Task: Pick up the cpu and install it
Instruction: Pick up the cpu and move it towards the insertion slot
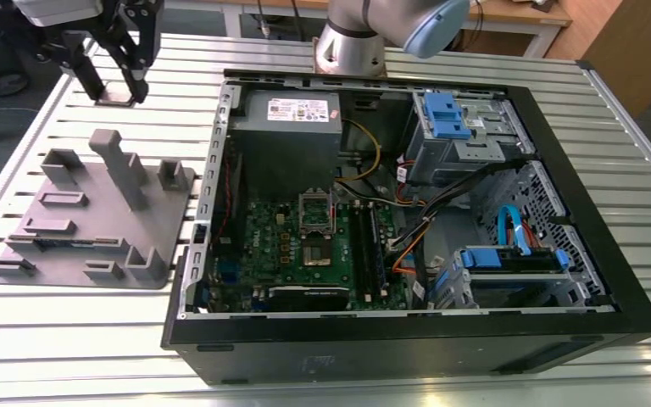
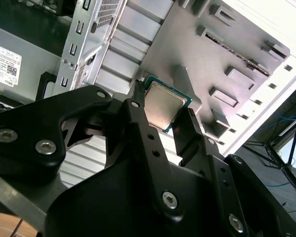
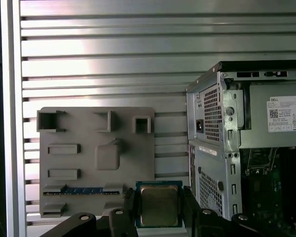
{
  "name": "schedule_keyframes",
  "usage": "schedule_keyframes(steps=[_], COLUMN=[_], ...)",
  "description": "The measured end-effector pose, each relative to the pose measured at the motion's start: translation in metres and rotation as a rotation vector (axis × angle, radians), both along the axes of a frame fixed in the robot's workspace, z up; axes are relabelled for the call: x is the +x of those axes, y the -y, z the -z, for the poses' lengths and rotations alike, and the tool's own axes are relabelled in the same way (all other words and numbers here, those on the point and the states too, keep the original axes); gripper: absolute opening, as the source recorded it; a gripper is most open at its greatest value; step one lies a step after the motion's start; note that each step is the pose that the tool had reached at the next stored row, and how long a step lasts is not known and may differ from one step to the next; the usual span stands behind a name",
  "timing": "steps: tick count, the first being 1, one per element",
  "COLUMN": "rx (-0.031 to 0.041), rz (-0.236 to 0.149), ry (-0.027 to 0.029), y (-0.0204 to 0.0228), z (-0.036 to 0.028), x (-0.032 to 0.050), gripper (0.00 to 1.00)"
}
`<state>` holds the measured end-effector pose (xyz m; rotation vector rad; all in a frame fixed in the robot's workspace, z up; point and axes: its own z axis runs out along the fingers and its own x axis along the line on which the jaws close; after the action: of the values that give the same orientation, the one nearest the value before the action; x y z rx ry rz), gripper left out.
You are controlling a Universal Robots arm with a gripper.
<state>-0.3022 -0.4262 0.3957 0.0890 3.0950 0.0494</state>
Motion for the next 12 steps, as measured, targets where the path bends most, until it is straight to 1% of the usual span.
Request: schedule_keyframes(steps=[4,12], rx=[0.0000,-0.0001], rz=[0.000,0.000], ry=[0.0000,-0.0001], y=[0.0000,0.0000], z=[0.0005,0.0028], x=[0.0067,0.0237], gripper=[0.47,0.47])
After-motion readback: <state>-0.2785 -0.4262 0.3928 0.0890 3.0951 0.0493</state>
